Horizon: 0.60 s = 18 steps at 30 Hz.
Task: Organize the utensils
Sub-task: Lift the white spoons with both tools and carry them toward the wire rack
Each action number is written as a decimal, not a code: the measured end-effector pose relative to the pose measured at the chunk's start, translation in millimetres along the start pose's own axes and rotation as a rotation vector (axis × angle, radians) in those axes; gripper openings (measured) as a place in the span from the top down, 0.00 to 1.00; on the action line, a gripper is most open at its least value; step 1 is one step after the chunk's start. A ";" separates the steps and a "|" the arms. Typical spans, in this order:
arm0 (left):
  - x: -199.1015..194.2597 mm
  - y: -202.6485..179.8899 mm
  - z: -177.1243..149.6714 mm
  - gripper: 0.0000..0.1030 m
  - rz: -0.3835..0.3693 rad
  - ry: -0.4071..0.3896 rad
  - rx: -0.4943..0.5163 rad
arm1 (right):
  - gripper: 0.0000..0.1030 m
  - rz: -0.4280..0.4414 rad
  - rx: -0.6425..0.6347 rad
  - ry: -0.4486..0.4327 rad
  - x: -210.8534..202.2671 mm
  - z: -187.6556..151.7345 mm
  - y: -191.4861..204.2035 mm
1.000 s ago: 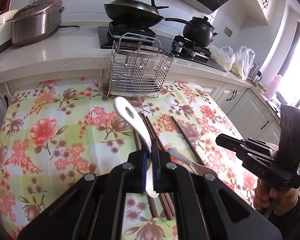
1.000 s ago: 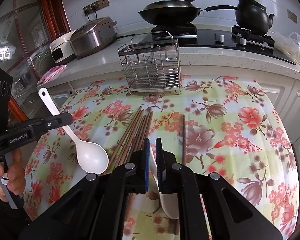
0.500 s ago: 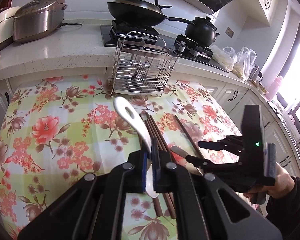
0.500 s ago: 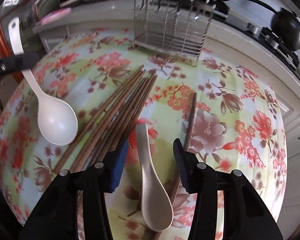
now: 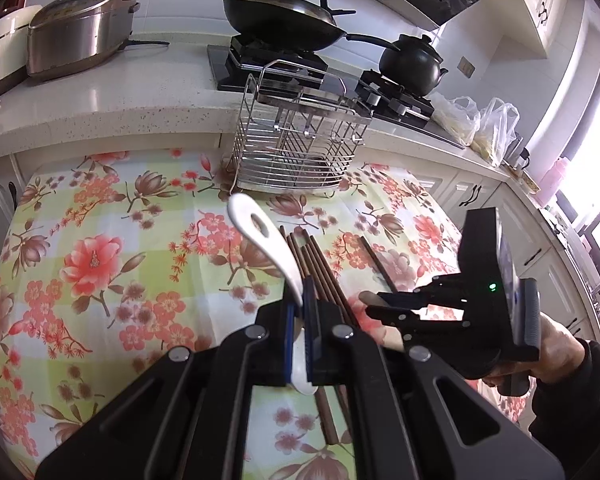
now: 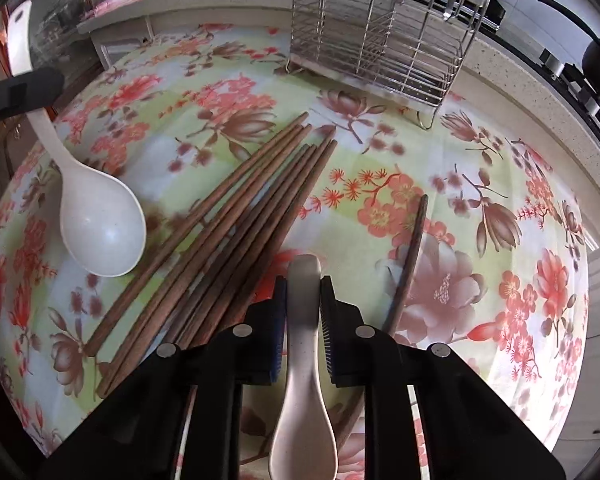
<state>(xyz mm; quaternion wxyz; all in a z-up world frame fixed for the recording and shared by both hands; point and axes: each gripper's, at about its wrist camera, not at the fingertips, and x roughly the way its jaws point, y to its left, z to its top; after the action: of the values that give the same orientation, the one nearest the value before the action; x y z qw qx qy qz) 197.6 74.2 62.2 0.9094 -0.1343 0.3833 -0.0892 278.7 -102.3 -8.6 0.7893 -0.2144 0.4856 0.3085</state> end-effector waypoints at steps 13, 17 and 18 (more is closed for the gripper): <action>-10.2 -18.8 13.8 0.96 0.001 -0.036 0.032 | 0.83 -0.013 0.139 -0.247 -104.4 -2.5 -30.5; -14.0 -24.8 26.6 0.96 0.005 -0.053 0.042 | 0.83 -0.020 0.163 -0.280 -114.9 3.6 -37.5; -14.8 -26.0 29.6 0.96 0.006 -0.056 0.043 | 0.83 -0.015 0.171 -0.286 -117.2 7.5 -40.1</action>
<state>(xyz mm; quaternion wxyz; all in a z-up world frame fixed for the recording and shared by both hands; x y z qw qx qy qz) 207.2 58.7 100.1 0.9228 -0.1161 0.3560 -0.0910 271.7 -159.0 101.6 0.8680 -0.1040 0.3912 0.2876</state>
